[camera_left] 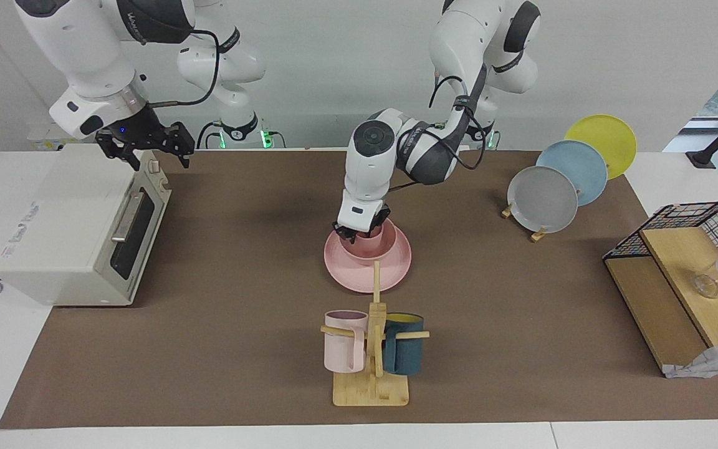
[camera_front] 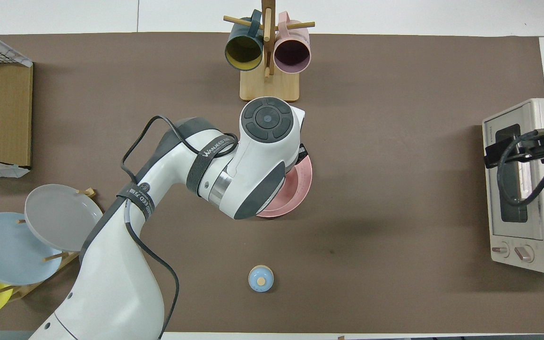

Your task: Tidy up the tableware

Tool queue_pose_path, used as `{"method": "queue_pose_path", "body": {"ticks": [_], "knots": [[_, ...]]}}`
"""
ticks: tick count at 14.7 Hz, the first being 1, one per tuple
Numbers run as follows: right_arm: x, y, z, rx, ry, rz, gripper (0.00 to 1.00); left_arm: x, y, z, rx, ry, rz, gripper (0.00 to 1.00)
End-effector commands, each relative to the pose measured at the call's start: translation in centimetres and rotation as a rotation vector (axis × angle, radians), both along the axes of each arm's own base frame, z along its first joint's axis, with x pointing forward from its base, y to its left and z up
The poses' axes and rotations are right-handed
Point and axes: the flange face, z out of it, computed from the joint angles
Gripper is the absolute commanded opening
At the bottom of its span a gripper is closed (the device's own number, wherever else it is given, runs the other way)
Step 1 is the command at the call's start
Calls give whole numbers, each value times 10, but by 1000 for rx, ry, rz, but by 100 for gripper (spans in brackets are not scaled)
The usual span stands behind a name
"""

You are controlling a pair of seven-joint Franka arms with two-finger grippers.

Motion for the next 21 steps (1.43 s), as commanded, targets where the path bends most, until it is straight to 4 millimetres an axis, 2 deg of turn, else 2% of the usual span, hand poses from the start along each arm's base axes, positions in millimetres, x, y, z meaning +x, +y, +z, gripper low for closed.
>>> {"method": "queue_pose_path", "body": {"ticks": [1,2,4,6,8,9,10,12,15,21], "knots": [[-6,-1,0,11,10,11,100,8,66,80,10,-17,-18,100],[-6,5,0,9,10,22,100,12,92,106,10,-24,-20,100],[-5,4,0,9,8,20,100,17,154,155,1,-41,-48,100],[-6,4,1,9,10,20,100,19,231,191,5,-35,-117,100],[-7,5,2,9,8,22,100,15,293,207,5,-12,-242,100],[-7,3,2,9,8,19,100,17,323,206,3,-8,-280,100],[-7,3,2,9,7,19,100,18,344,204,-1,-3,-296,100],[-7,8,3,5,2,25,100,5,353,189,1,8,-316,100],[-5,5,3,6,-7,21,100,3,363,176,1,-37,-335,100],[-4,0,6,17,-15,-33,100,12,378,193,65,-53,-408,100]]}}
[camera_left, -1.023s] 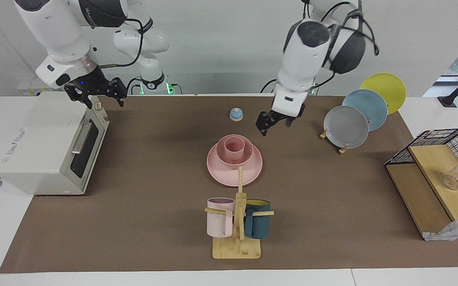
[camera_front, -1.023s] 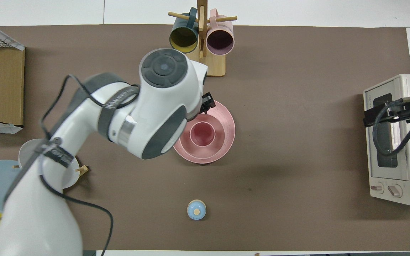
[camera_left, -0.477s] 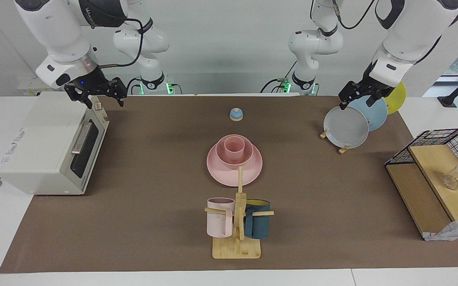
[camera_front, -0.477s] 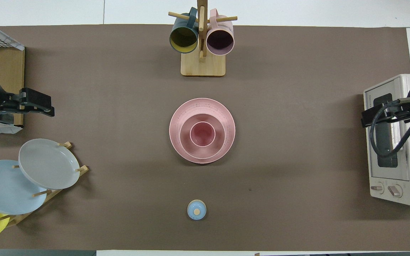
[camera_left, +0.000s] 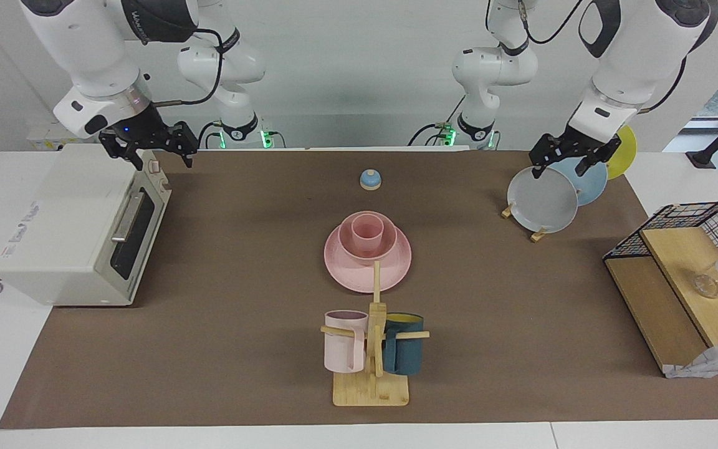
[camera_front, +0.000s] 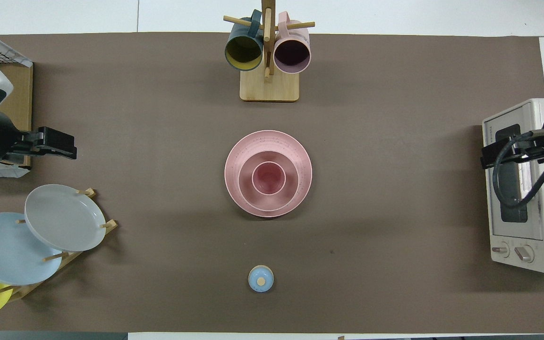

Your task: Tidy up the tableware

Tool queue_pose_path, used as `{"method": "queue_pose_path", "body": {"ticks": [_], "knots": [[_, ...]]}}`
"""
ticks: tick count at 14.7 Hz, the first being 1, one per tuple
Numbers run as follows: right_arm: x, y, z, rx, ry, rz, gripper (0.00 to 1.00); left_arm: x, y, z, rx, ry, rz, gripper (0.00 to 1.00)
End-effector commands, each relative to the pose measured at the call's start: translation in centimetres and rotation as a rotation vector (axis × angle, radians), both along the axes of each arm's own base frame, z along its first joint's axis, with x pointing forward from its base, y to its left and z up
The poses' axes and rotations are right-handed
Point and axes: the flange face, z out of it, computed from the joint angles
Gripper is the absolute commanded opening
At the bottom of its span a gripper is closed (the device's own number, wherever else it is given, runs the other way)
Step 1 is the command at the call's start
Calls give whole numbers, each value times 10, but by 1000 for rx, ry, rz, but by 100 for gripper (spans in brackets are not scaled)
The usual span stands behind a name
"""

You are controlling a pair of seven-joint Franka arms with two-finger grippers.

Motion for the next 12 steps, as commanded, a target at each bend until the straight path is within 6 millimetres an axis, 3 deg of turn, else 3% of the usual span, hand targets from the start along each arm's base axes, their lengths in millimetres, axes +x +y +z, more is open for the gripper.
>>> {"method": "queue_pose_path", "body": {"ticks": [1,5,12], "knots": [[-4,-5,4,19,-12,-30,100,-2,14,8,27,-13,-14,100],[-4,-5,4,18,-13,-30,100,1,32,10,19,-7,16,100],[-4,-5,5,17,-15,-29,100,1,33,6,15,-11,1,100]]}}
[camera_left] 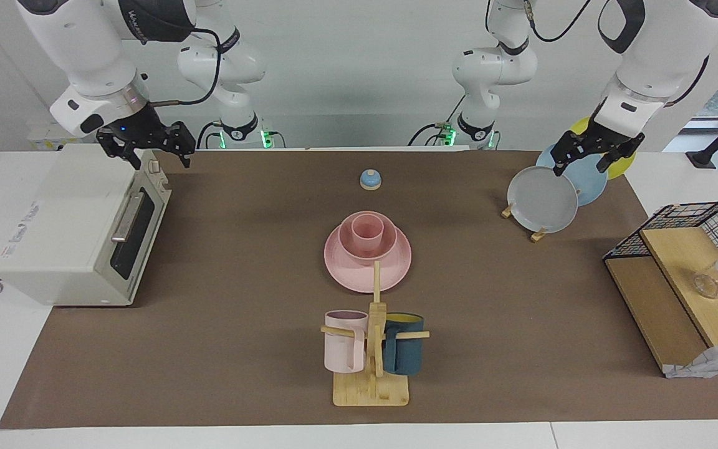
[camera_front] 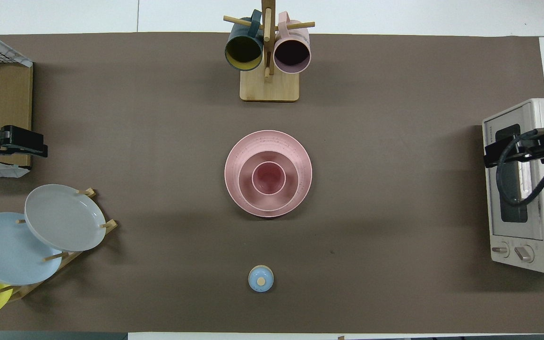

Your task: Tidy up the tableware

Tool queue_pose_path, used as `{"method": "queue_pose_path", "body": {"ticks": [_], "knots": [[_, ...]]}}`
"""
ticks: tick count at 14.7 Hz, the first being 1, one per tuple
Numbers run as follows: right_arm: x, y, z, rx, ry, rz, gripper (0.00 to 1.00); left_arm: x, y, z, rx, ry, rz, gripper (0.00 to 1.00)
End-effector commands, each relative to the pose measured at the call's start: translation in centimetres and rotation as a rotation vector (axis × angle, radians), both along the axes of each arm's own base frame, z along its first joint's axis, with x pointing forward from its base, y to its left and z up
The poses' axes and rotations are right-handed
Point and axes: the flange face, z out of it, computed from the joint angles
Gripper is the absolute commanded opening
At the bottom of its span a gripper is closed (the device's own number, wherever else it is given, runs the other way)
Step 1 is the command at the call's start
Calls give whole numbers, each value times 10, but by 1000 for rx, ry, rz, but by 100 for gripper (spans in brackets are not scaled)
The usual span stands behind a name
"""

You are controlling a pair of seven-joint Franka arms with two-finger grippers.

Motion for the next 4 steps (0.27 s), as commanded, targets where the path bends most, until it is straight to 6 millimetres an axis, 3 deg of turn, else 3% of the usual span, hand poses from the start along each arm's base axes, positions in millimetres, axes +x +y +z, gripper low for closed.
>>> {"method": "queue_pose_path", "body": {"ticks": [1,4], "knots": [[-3,-1,4,18,-15,-16,100,-1,-1,3,9,-8,-28,100],[-1,0,4,19,-32,-16,100,-1,-2,1,11,-5,-27,100]]}}
